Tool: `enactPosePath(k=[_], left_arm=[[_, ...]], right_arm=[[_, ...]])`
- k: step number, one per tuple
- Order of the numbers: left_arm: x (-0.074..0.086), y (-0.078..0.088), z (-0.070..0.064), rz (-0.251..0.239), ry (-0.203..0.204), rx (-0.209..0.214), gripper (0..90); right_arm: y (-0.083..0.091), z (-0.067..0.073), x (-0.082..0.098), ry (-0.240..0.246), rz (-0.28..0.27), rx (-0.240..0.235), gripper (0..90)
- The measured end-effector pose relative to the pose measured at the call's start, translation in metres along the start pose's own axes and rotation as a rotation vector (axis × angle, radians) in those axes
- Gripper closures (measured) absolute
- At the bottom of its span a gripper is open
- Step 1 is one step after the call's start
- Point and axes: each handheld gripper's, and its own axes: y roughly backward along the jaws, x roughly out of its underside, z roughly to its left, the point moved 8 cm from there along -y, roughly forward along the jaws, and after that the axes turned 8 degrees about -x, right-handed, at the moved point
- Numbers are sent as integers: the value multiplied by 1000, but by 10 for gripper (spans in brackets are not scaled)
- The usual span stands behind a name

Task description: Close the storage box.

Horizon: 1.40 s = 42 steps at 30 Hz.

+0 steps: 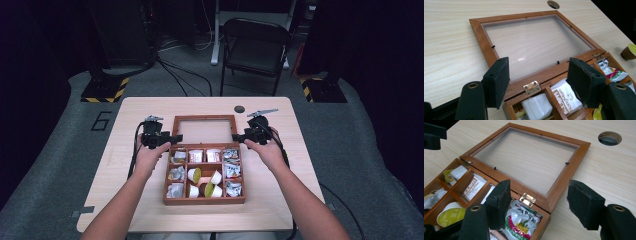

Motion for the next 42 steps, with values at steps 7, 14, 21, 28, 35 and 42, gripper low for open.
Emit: enactPosePath(k=[7, 14, 21, 28, 35, 42], left_arm=[[-1, -16, 5, 6, 9, -6, 347], [0, -27, 18, 28, 37, -18, 352], [6, -35, 26, 48, 67, -36, 351], [7, -40, 29, 61, 90, -44, 349], [11, -46, 29, 94, 103, -47, 341], [13, -50, 30, 114, 127, -41, 334]], right_arm=[[-13, -7, 1, -5, 22, 14, 366], [-25, -15, 2, -38, 34, 25, 364], [-35, -21, 3, -44, 30, 41, 365], [-44, -21, 6, -55, 38, 38, 365], [-52, -22, 9, -82, 49, 26, 364], [-55, -23, 12, -100, 58, 19, 363]])
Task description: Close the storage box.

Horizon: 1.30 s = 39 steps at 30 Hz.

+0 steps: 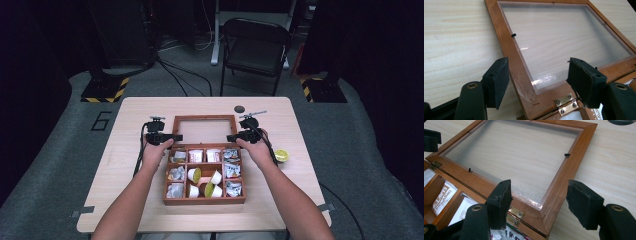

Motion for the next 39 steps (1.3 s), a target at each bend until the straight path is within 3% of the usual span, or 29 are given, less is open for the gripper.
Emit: enactPosePath(k=[16, 23, 28, 32, 39], left_arm=[[6, -9, 0, 48, -1, -5, 308], [5, -10, 0, 44, 11, -1, 303], [6, -12, 1, 48, 1, -7, 301], [8, -16, 2, 55, -6, -7, 298], [9, -20, 3, 61, 10, -7, 286]], right_arm=[[-11, -10, 7, -61, 19, -16, 351], [-16, -13, 7, -120, 14, -45, 349], [-19, -14, 8, -114, 20, -40, 333], [-22, -16, 9, -141, 28, -54, 316], [-25, -16, 10, -147, 29, -51, 298]])
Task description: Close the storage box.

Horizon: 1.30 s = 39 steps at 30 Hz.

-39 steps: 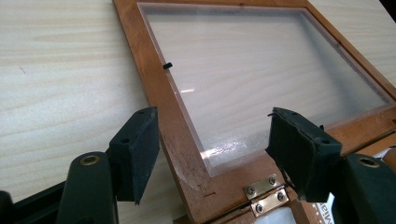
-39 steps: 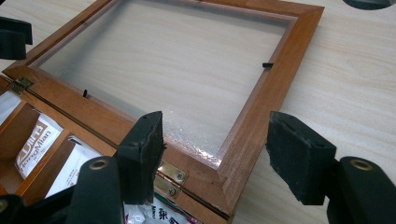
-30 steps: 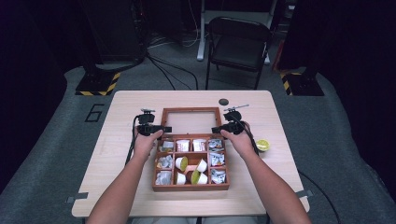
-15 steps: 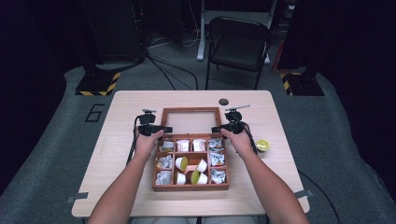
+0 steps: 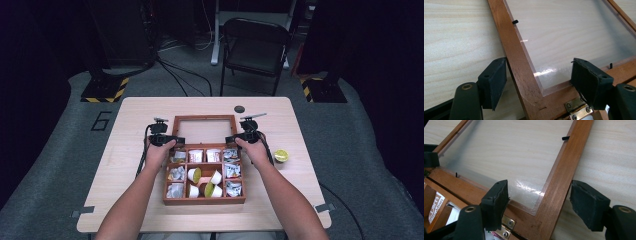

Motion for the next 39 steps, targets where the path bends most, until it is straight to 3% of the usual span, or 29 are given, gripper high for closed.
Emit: enactPosePath(k=[6, 12, 17, 26, 31, 33, 39], left_arm=[[0, -1, 1, 2, 3, 10, 280], [0, -3, 1, 0, 1, 21, 263], [0, -5, 1, 6, 32, 46, 257], [0, -7, 0, -8, 31, 57, 241], [0, -8, 0, 9, 31, 80, 238], [0, -9, -1, 2, 58, 88, 238], [-1, -9, -1, 13, 41, 89, 234]], right_arm=[[-2, -1, 0, -3, -1, -4, 287], [-5, 0, 1, -46, 8, -30, 272], [-6, 0, 1, -52, 8, -29, 262], [-8, 0, 1, -55, 9, -43, 251], [-8, 0, 1, -51, 8, -48, 250], [-9, 0, 1, -69, 5, -58, 254], [-12, -1, 1, -93, 3, -82, 246]])
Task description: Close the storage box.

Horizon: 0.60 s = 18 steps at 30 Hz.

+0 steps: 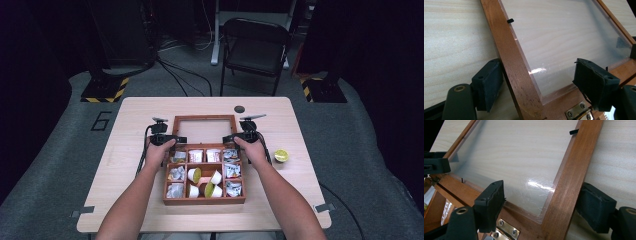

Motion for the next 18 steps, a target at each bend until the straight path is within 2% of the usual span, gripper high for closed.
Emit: enactPosePath(k=[6, 8, 15, 18], left_arm=[[0, -1, 0, -1, -2, -4, 225], [-2, -1, -1, -17, 0, -5, 227], [-3, 2, -1, -24, -13, -6, 247], [-3, 3, -2, -34, -1, -5, 256]], right_arm=[[0, 1, 0, -8, 3, -6, 246], [0, 1, 0, -2, 3, -9, 248], [4, 3, -2, 29, -3, -8, 258], [4, 3, -3, 32, -11, -7, 259]])
